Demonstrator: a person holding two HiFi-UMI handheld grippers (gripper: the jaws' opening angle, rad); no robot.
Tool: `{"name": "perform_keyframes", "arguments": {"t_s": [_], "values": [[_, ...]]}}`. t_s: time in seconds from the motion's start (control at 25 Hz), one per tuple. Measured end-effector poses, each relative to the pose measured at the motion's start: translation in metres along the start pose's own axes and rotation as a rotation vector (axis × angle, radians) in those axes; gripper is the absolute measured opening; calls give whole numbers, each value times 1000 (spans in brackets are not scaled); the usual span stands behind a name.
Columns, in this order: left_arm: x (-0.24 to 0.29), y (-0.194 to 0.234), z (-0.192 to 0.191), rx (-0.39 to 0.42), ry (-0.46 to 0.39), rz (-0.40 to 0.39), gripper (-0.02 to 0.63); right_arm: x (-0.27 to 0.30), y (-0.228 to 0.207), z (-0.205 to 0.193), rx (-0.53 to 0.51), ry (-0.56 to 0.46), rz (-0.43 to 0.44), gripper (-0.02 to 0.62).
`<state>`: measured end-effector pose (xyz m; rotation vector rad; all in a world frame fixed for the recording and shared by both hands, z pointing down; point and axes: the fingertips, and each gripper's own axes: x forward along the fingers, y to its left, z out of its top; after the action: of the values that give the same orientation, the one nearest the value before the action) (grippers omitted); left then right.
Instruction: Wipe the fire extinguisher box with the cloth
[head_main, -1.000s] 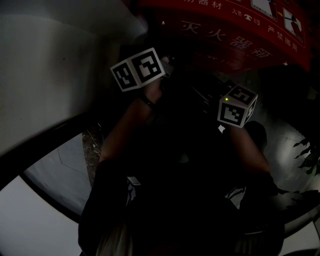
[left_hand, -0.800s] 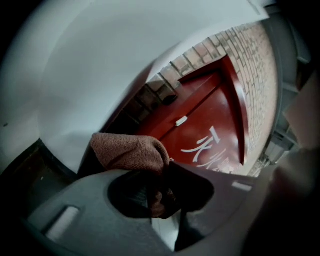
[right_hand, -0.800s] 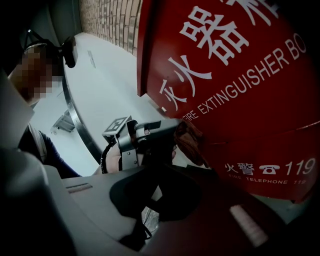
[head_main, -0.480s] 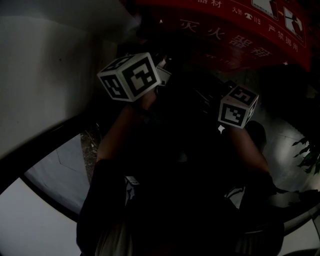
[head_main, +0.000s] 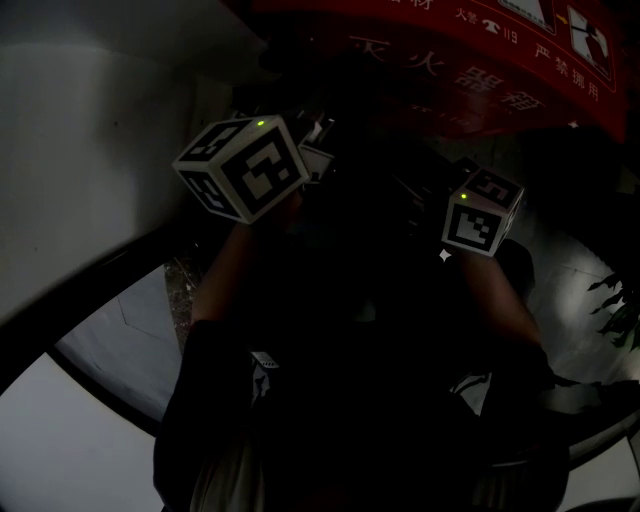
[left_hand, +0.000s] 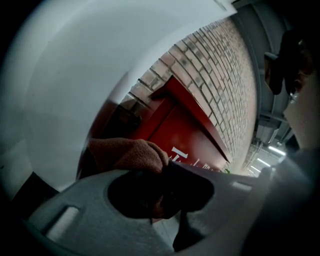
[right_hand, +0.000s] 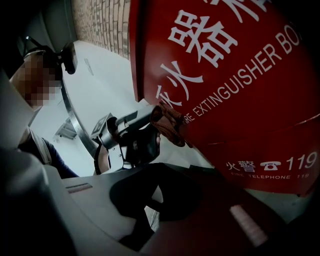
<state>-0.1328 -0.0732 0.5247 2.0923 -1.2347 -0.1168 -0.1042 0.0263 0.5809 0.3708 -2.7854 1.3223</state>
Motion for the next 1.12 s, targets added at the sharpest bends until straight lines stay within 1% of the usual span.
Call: {"name": "perform_keyframes", "arguments": {"t_s": [0.08, 0.16, 0.2, 0.28, 0.32, 0.36, 0.56, 0.84, 0.92, 0.96, 1.04, 1.12], "values": [[-1, -1, 1, -2, -5, -4, 103, 1, 3, 2, 4, -6, 15, 0], [-4, -6, 9, 5, -34, -20, 103, 2, 5, 3, 0, -3, 23, 0], [-7, -13, 17, 30, -65, -33, 103, 2, 5, 2, -1, 1, 26, 0], [-17, -33, 39, 126, -142, -54, 103, 3, 4, -1, 0, 11, 24, 0], [-22, -40, 49, 172, -168, -61, 103, 2, 3, -2, 0, 15, 20, 0], [-24, -44, 55, 200, -178, -66, 103, 0, 2, -3, 0, 16, 16, 0], [-25, -45, 58, 198, -185, -69, 103, -6, 0, -2, -1, 4, -2, 0], [-26, -49, 56, 184, -194, -80, 103, -6, 5, -1, -7, 3, 6, 0], [-25, -53, 51, 198, -185, -95, 103, -6, 4, 1, -5, 0, -2, 0], [-23, -56, 45, 220, -174, -108, 103, -6, 3, 2, -2, -4, -8, 0], [-17, -63, 26, 271, -124, -134, 103, -7, 1, 5, 8, -18, -24, 0], [-11, -68, 7, 285, -71, -163, 103, -7, -3, 7, 24, -29, -47, 0]]}}
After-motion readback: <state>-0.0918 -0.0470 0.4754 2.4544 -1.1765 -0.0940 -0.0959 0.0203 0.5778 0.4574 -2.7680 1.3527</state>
